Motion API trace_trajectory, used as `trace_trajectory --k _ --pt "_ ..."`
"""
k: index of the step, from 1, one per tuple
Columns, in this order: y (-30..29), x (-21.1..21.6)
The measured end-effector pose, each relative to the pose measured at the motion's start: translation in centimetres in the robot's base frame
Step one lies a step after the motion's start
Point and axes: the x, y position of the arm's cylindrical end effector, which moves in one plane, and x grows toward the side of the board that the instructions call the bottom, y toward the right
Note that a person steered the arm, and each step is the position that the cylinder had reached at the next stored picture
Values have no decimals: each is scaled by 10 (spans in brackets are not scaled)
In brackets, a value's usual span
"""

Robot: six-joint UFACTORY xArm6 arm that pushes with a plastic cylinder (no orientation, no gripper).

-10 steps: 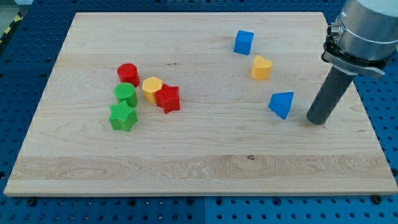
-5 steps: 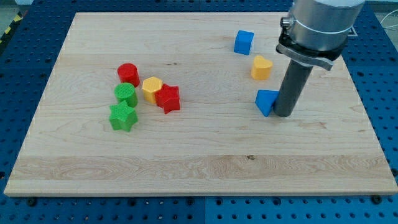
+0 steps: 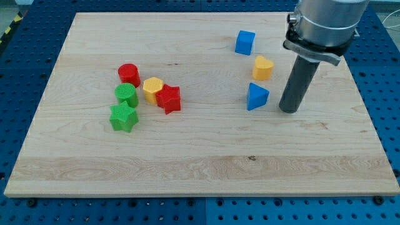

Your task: Push the blue triangle slightly left

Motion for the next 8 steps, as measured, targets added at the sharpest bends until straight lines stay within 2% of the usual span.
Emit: trace_trajectory --k 2,8 --pt "-12 -18" --pt "-83 -4"
